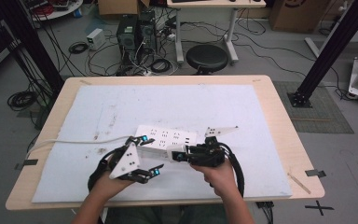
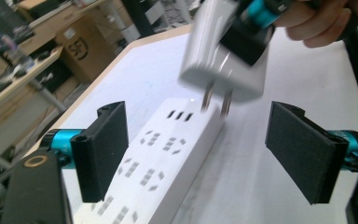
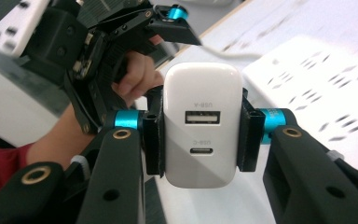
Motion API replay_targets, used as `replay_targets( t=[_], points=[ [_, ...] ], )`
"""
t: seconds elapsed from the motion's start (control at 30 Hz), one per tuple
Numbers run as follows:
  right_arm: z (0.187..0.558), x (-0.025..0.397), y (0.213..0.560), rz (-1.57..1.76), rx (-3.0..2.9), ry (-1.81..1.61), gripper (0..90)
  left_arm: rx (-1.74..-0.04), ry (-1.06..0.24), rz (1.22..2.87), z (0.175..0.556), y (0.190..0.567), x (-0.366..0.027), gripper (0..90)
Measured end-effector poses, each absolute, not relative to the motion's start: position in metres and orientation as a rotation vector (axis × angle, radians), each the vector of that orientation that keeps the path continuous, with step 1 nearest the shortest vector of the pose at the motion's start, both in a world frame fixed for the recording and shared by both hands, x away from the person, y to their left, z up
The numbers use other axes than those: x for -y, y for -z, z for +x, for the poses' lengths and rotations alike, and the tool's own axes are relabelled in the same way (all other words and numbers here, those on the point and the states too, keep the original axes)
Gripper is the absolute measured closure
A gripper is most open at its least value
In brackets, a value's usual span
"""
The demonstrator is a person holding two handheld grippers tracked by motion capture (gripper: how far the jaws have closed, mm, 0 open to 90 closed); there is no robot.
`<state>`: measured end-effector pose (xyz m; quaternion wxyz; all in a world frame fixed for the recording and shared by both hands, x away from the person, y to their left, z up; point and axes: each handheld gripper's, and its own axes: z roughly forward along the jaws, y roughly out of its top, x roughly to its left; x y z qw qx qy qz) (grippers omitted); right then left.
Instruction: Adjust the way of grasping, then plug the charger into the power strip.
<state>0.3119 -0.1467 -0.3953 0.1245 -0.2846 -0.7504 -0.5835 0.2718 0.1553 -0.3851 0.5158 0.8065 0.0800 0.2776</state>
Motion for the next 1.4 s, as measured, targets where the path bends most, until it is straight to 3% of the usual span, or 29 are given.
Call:
replay_targets(
  t=[0.33, 0.53, 1.07, 1.4],
  points=[
    [0.309, 0.153, 0.375, -0.849, 2.393, 1.890, 63.3, -0.473, -0.668, 1.942, 0.290, 0.371, -0.202, 16.0],
    [0.311, 0.147, 0.365, -0.886, 2.691, 1.777, 63.3, -0.555, -0.642, 1.993, 0.297, 0.370, -0.219, 16.0],
    [0.345, 0.158, 0.343, -0.832, 2.986, 1.336, 63.3, -0.579, -0.646, 2.048, 0.313, 0.353, -0.250, 16.0],
    [0.377, 0.136, 0.339, -0.644, 3.061, 1.071, 63.3, -0.650, -0.634, 2.116, 0.321, 0.362, -0.255, 16.0]
  ],
)
